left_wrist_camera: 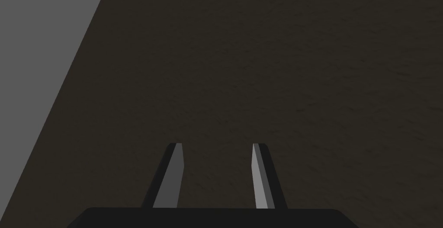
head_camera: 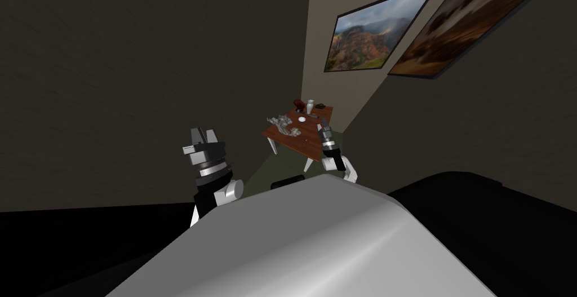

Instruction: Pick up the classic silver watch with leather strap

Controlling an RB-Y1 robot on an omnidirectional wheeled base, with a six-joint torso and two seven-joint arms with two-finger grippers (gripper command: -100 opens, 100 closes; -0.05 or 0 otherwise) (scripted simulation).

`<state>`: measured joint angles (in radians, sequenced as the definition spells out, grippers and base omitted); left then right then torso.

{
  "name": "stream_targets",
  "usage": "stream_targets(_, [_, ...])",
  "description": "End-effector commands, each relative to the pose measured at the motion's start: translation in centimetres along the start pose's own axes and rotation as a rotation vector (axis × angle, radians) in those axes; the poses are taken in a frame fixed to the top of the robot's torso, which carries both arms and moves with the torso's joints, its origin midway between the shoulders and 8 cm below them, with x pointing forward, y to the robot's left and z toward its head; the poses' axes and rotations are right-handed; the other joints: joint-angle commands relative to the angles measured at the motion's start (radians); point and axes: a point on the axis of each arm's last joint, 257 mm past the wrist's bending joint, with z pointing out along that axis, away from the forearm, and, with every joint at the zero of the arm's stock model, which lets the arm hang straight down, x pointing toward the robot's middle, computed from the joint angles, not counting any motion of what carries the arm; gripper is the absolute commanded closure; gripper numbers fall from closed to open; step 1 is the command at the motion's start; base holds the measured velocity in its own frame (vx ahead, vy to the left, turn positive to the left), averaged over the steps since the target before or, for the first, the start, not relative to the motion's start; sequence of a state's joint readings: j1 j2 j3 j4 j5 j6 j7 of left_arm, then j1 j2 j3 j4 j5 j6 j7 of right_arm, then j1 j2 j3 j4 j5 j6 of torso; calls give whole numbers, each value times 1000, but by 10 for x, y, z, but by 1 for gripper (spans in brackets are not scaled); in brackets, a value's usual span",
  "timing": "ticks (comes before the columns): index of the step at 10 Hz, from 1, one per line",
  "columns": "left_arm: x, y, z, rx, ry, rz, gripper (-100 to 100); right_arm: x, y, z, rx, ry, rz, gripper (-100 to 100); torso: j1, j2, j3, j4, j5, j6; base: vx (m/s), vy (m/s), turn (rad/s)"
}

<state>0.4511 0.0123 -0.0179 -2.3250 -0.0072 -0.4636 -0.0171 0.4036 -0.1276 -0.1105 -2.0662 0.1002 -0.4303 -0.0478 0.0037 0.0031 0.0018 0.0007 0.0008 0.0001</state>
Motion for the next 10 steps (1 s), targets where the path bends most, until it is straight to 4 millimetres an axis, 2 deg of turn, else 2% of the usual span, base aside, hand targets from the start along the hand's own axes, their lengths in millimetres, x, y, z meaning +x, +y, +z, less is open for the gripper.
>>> stream_targets(1, [0, 0, 0, 0, 0, 0, 0, 0, -24, -4, 52, 14, -57, -100, 0, 0, 0, 0, 0, 0, -53, 61, -44])
stream_targets(3, [0, 0, 0, 0, 0, 0, 0, 0, -46, -7, 95, 22, -92, -100, 0, 1, 0, 0, 0, 0, -55, 54, -36])
stream_targets(6, [0, 0, 0, 0, 0, 0, 0, -5, -94, -15, 190, 44, -203, -100, 0, 0, 0, 0, 0, 0, -45, 55, -45])
stream_targets(9, [0, 0, 0, 0, 0, 0, 0, -6, -122, -25, 250, 56, -239, -100, 0, 0, 0, 0, 0, 0, -40, 46, -22])
stream_targets(10, [0, 0, 0, 0, 0, 0, 0, -6, -123, -25, 252, 56, -239, -100, -1, -1, -1, 0, 0, 0, -8, 15, 2])
